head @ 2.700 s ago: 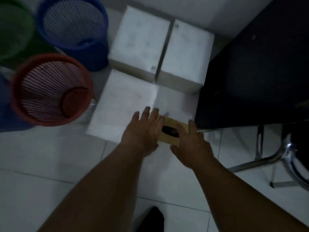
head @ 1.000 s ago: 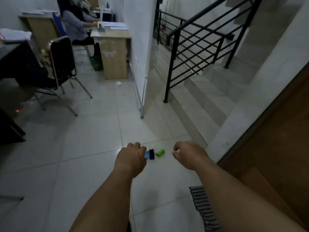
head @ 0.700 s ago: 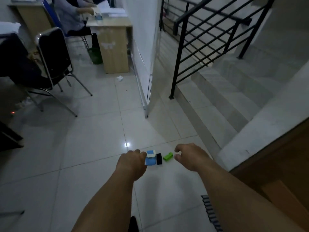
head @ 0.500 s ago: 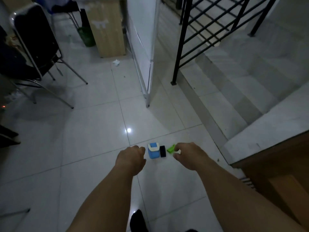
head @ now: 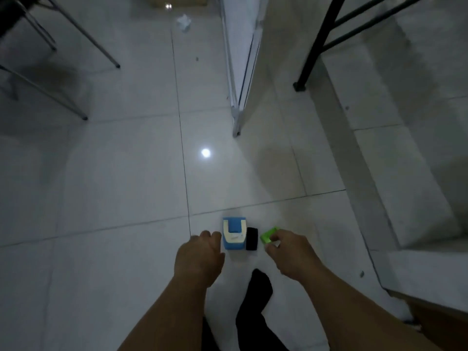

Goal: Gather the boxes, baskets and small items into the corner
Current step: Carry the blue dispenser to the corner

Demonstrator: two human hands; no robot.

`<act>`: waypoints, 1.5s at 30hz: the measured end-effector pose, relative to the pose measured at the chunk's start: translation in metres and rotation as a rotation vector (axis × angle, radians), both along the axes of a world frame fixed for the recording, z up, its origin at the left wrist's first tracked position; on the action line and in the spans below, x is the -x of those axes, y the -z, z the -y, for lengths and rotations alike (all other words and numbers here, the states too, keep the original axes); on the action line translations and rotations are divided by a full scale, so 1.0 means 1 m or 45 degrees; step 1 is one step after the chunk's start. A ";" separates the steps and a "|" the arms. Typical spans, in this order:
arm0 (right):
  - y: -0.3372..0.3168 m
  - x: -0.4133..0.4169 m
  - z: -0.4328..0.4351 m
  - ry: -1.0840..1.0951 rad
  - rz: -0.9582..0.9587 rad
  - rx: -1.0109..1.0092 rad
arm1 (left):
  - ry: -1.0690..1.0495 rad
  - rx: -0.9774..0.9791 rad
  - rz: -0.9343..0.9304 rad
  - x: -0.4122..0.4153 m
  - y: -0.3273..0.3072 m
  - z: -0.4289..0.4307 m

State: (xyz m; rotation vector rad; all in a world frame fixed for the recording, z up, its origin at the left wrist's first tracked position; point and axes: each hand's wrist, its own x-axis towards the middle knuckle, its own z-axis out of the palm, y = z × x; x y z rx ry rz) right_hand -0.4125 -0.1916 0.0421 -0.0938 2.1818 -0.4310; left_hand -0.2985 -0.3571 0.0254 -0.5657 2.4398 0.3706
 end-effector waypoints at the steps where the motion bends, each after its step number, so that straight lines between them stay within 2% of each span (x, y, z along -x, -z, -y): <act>1: 0.029 0.010 0.007 0.004 0.024 -0.004 | -0.016 0.003 0.008 0.011 0.025 0.002; 8: 0.215 0.049 0.050 0.195 0.148 0.072 | 0.005 0.025 0.040 0.066 0.207 0.019; 14: 0.333 0.054 0.055 0.354 0.290 -0.062 | -0.192 -0.114 0.179 0.082 0.332 0.009; 19: 0.383 0.045 0.057 0.522 0.499 -0.034 | -0.513 -0.277 0.239 0.085 0.368 -0.006; 22: 0.388 0.040 0.056 0.469 0.432 -0.027 | -0.609 -0.333 0.198 0.087 0.356 -0.006; 27: 0.311 0.045 0.065 0.745 0.488 0.080 | -0.677 -0.405 0.132 0.102 0.295 0.017; 32: 0.177 0.051 0.094 0.817 0.488 0.216 | -0.827 -0.477 0.008 0.100 0.165 0.046; 40: -0.112 0.065 0.152 0.579 0.626 0.356 | -1.128 -0.432 -0.202 0.076 -0.133 0.090; 45: -0.223 0.041 0.181 0.240 0.585 0.482 | -1.406 -0.363 -0.451 0.033 -0.239 0.096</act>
